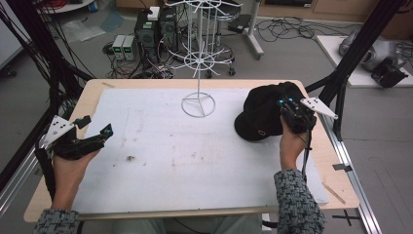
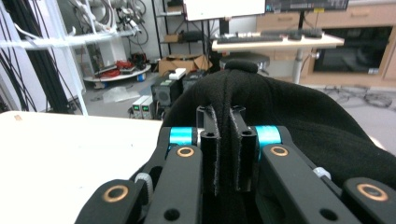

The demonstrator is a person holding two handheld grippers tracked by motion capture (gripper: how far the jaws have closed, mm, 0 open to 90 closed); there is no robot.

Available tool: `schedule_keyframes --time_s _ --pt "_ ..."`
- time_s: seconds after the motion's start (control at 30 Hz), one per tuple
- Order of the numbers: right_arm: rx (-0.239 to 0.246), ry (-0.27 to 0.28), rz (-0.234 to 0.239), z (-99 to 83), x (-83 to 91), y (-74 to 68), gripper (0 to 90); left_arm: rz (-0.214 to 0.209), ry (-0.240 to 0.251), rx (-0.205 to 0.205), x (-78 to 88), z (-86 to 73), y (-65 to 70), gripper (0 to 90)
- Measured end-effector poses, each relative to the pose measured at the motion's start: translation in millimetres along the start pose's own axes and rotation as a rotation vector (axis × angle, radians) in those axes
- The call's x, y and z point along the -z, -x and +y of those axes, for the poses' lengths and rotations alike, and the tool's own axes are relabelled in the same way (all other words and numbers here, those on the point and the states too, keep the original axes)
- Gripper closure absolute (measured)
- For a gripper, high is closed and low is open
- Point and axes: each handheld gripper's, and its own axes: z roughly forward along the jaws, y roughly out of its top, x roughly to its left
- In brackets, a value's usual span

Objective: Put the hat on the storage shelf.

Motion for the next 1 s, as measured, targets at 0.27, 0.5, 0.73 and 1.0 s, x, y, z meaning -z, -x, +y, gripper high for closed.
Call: schedule_keyframes --time_s 0.27,0.5,0.73,1.0 --pt "0.037 0.047 0.001 25.7 10.8 -2.6 85.2 0.001 0.005 0.001 0.8 1.0 0.0 18.2" --pt "0.043 0.106 0.011 52.8 19.5 -0.9 85.2 0.001 0.009 0.005 1.9 1.6 -1.6 18.2" --pt "0.069 0.165 0.027 81.2 29.9 -2.0 85.1 0.003 0.012 0.009 2.9 2.2 -2.7 18.2" --pt "0.056 0.258 0.097 127.7 43.7 -2.1 85.1 0.000 0.015 0.012 3.1 2.5 -2.5 18.2"
